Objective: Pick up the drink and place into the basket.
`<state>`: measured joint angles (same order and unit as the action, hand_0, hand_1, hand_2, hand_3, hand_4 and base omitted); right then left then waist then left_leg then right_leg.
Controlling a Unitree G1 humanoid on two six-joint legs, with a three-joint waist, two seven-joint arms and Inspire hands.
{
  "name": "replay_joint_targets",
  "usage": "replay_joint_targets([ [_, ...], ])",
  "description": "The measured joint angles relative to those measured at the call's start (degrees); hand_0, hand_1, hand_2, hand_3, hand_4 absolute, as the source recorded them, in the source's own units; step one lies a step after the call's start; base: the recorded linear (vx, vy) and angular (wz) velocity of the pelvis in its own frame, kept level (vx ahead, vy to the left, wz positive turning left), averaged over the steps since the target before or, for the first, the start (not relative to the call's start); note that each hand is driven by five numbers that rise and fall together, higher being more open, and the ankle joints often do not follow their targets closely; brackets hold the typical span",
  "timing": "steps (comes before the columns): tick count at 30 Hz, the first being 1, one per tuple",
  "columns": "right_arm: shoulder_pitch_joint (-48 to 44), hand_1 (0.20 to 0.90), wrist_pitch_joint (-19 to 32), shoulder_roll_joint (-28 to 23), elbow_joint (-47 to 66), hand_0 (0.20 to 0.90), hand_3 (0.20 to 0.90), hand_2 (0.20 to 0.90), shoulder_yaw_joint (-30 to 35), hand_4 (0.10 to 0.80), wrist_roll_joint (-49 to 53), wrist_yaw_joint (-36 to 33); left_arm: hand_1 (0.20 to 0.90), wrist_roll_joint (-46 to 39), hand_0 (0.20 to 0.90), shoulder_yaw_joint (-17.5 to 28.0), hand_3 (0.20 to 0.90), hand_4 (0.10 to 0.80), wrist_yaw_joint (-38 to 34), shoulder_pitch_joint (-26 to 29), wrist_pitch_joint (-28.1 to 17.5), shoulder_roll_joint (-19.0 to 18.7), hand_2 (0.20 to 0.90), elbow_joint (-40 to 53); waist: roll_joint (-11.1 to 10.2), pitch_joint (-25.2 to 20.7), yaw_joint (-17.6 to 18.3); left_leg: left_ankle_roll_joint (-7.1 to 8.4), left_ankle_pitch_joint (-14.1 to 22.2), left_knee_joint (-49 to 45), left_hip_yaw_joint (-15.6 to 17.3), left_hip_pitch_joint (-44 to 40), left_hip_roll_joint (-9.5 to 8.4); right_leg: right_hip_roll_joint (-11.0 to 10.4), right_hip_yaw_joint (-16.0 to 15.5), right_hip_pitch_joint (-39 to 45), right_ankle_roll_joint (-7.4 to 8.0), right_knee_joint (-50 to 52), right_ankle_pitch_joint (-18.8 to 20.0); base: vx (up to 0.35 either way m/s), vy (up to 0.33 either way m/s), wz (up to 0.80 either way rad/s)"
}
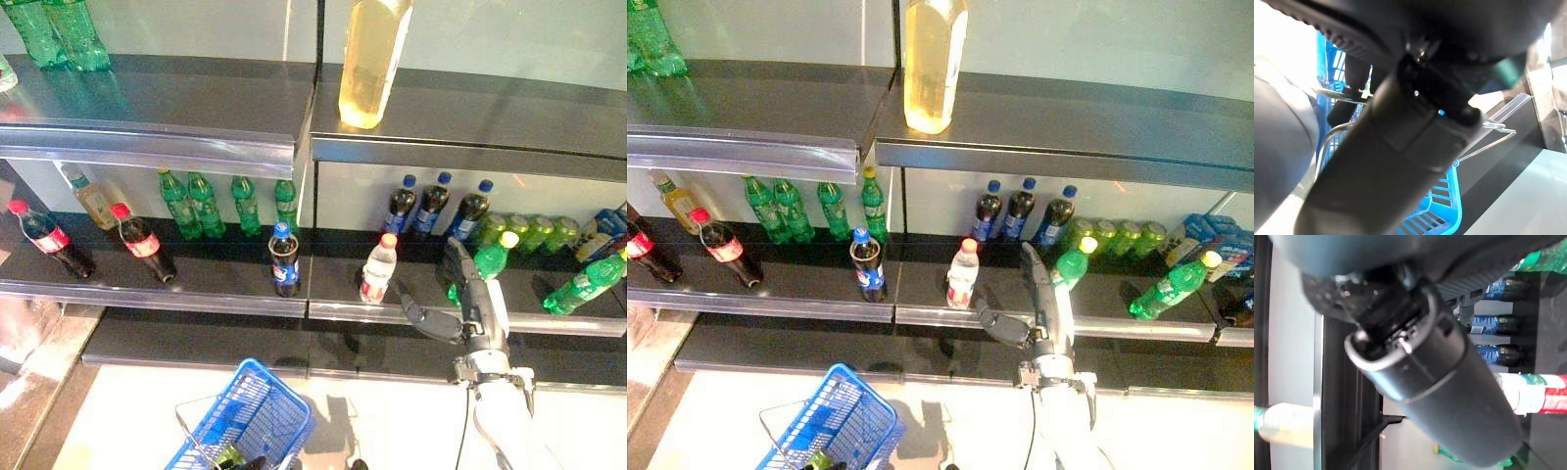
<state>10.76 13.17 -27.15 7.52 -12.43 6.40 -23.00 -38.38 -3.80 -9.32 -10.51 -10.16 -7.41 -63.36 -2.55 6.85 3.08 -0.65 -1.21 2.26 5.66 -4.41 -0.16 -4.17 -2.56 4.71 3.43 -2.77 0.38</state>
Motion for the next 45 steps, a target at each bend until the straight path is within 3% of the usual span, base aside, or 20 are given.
replay_joint_targets([
  [8,-8.28,0.9,-0.19,0.05,-0.18,0.9,0.9,0.9,-4.09,0.8,0.5,-9.06,0.3,-1.21,0.3,-2.33,0.2,0.1,-0.57,3.46,-0.47,0.12,0.3,0.59,1.35,5.09,-2.94,0.46,2.35,-7.86,-0.5,5.71,0.34,-0.1,-0.16,-6.17,-0.73,9.08,-3.34,-0.034,0.013,0.04],
  [13,-10.36,0.9,-0.56,0.62,-1.77,0.9,0.9,0.9,-4.23,0.8,0.53,-13.64,0.3,-1.94,0.3,-2.62,0.2,0.1,-1.47,4.36,-1.19,0.07,0.3,1.96,1.88,8.23,-3.01,0.21,2.44,-11.86,-1.39,10.67,0.08,-0.5,-0.26,-11.79,-0.67,14.92,-4.8,-0.129,0.004,0.05],
  [25,-25.5,0.9,-1.12,2.3,-5.47,0.9,0.9,0.9,-4.03,0.8,0.55,-25.26,0.3,-7.61,0.3,-6.99,0.2,0.1,-1.35,9.84,-3.49,-1.3,0.3,6.1,4.21,17.88,-3.35,0.92,2.72,-20.0,-1.73,22.24,0.15,-0.94,-0.2,-24.46,-1.9,26.0,-6.23,-0.079,-0.001,0.01],
  [37,-32.86,0.9,-3.99,3.03,-8.97,0.9,0.9,0.9,-4.18,0.8,0.6,-26.19,0.3,-9.53,0.3,-9.05,0.2,0.1,-1.14,13.21,-5.32,-2.04,0.3,6.66,5.28,22.72,-4.46,1.27,2.99,-23.43,-1.68,25.9,0.73,-0.7,-0.25,-27.99,-2.69,28.74,-6.35,-0.009,0.004,-0.01],
  [45,-37.94,0.9,-6.09,4.49,-9.44,0.9,0.9,0.9,-4.21,0.8,1.57,-25.66,0.3,-10.04,0.3,-9.16,0.2,0.1,-1.12,15.51,-5.55,-1.74,0.3,7.72,5.67,23.59,-4.78,1.41,2.99,-24.22,-2.0,28.56,0.79,-0.68,-0.39,-30.6,-2.89,29.75,-6.37,-0.003,0.003,0.0],
])
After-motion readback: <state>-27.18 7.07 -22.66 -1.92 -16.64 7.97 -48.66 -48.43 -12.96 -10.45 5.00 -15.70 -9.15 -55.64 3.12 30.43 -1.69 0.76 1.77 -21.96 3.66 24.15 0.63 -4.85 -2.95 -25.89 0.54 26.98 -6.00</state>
